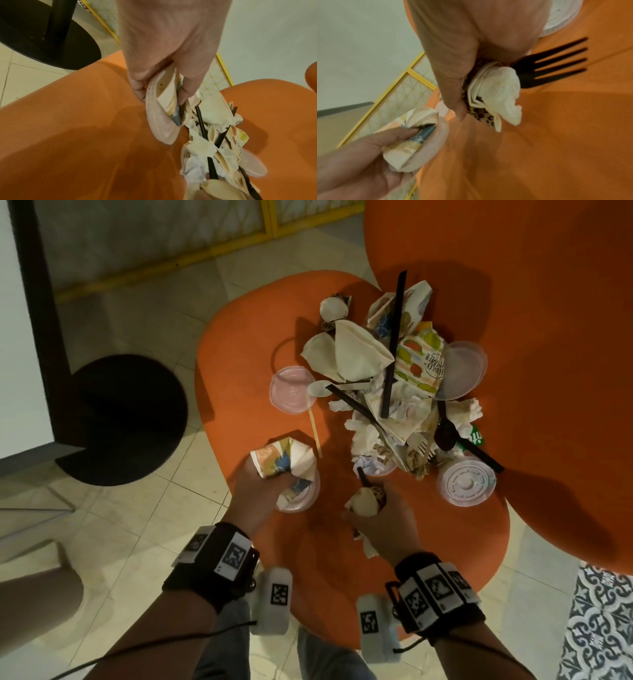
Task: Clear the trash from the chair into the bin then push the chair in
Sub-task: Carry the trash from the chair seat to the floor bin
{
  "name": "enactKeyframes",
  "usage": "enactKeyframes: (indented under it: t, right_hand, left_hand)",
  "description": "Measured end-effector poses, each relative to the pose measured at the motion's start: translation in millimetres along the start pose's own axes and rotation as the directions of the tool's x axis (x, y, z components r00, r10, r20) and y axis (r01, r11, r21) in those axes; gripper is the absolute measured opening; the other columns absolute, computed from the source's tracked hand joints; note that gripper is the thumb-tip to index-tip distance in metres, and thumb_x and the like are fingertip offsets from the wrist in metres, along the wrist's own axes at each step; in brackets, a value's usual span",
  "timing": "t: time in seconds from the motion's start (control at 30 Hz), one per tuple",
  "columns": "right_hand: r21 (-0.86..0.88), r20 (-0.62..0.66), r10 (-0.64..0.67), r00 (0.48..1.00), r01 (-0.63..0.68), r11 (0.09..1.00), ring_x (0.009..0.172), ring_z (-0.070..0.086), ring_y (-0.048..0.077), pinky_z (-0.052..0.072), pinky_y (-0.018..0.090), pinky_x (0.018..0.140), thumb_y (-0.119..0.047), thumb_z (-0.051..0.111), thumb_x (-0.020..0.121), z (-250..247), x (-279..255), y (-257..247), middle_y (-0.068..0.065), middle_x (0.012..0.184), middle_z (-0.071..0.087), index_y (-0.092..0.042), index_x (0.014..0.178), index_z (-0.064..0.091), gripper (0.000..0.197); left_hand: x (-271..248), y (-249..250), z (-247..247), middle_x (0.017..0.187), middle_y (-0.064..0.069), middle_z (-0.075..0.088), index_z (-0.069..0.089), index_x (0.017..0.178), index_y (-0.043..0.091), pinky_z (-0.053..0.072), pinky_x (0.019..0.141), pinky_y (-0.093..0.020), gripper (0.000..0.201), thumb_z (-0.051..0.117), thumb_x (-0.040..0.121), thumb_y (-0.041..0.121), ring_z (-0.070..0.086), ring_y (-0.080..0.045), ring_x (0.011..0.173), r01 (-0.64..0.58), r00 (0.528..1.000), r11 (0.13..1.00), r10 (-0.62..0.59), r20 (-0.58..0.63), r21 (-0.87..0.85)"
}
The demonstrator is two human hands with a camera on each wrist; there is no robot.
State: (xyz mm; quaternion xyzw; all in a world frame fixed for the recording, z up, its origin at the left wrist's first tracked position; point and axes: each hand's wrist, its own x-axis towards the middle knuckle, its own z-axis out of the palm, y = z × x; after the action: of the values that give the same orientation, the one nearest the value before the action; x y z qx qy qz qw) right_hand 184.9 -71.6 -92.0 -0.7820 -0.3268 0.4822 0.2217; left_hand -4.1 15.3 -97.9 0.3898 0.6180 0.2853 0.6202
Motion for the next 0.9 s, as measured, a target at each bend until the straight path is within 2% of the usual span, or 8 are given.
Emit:
enactKeyframes:
  t: [0.07,0.17,0.3,0.4,0.47,0.6,0.8,0.9]
  right_hand:
    - [0.088,0.000,-0.020,1.000,0.019,0.996,0.086,0.065,0.014,0.060,0.031,0.068,-0.018,0.085,0.066,-0.8,-2.2,-9.9,-0.008,0.098,0.062,-0.023,0.120,0.053,0.063]
    - [0.160,0.044,-0.095,0.995,0.087,0.983,0.079,0.063,0.002,0.051,0.010,0.057,-0.012,0.083,0.069,13.6,-8.4,-36.9,-0.010,0.094,0.061,-0.028,0.106,0.052,0.051]
    - [0.251,0.117,-0.135,0.984,0.102,0.963,0.085,0.064,0.005,0.050,0.011,0.059,-0.012,0.083,0.068,41.1,-20.2,-74.5,-0.007,0.094,0.065,-0.031,0.098,0.055,0.045]
    - [0.247,0.198,-0.172,0.965,0.120,0.961,0.088,0.065,0.011,0.049,0.007,0.058,-0.010,0.082,0.070,97.1,-30.3,-101.5,0.001,0.097,0.068,-0.013,0.107,0.061,0.043]
    - [0.222,0.266,-0.183,0.946,0.124,0.967,0.089,0.066,0.015,0.050,0.010,0.061,-0.008,0.081,0.071,149.3,-39.7,-115.6,0.002,0.096,0.068,-0.010,0.109,0.060,0.044]
    - [0.149,0.423,-0.147,0.894,0.092,0.985,0.080,0.062,0.007,0.049,0.008,0.058,-0.007,0.081,0.071,283.9,-68.2,-138.4,-0.001,0.097,0.065,-0.017,0.115,0.054,0.053]
    - [-0.059,0.650,-0.016,0.760,0.071,0.996,0.080,0.058,0.007,0.046,0.006,0.055,-0.011,0.084,0.068,522.1,-135.1,-169.1,-0.001,0.099,0.062,-0.019,0.114,0.050,0.058]
    - [-0.212,0.711,0.093,0.697,0.087,0.973,0.100,0.058,0.016,0.044,0.019,0.073,-0.019,0.085,0.068,629.6,-162.8,-180.3,0.003,0.118,0.060,-0.015,0.127,0.048,0.069]
  left_hand:
    - [-5.9,7.5,-5.4,0.108,-0.012,0.070,0.063,0.113,0.010,0.054,0.087,-0.039,0.059,0.078,0.057,0.025,0.067,-0.026,0.100,-0.030,1.000,0.997,0.030,-0.001,-0.066]
    - [-17.9,9.0,-30.5,0.109,-0.016,0.067,0.061,0.112,0.001,0.053,0.087,-0.036,0.048,0.074,0.066,0.003,0.065,-0.031,0.101,-0.025,0.999,0.987,0.018,-0.048,-0.162]
    - [-42.2,-3.5,-67.0,0.106,-0.012,0.069,0.062,0.110,0.004,0.054,0.081,-0.030,0.043,0.070,0.068,0.001,0.067,-0.022,0.096,-0.016,0.993,0.976,-0.010,-0.117,-0.218]
    - [-67.8,-32.1,-124.9,0.109,-0.011,0.069,0.061,0.116,0.007,0.054,0.084,-0.037,0.048,0.072,0.069,0.013,0.066,-0.026,0.101,-0.001,0.967,0.962,-0.068,-0.245,-0.271]
    - [-83.6,-51.8,-169.6,0.111,-0.013,0.068,0.061,0.115,0.010,0.052,0.090,-0.045,0.057,0.074,0.061,0.024,0.065,-0.031,0.104,0.024,0.930,0.955,-0.130,-0.344,-0.296]
    - [-114.9,-99.7,-275.3,0.106,-0.010,0.071,0.065,0.108,0.013,0.053,0.086,-0.042,0.041,0.079,0.069,0.012,0.067,-0.027,0.100,0.124,0.825,0.920,-0.304,-0.476,-0.373]
    - [-168.6,-184.9,-462.7,0.096,-0.009,0.072,0.066,0.084,0.026,0.051,0.089,-0.056,0.049,0.074,0.039,0.044,0.066,-0.030,0.094,0.217,0.642,0.863,-0.478,-0.600,-0.456]
    - [-184.6,-221.1,-552.5,0.097,-0.008,0.073,0.068,0.084,0.027,0.050,0.090,-0.056,0.048,0.074,0.040,0.042,0.067,-0.031,0.097,0.247,0.582,0.837,-0.532,-0.615,-0.489]
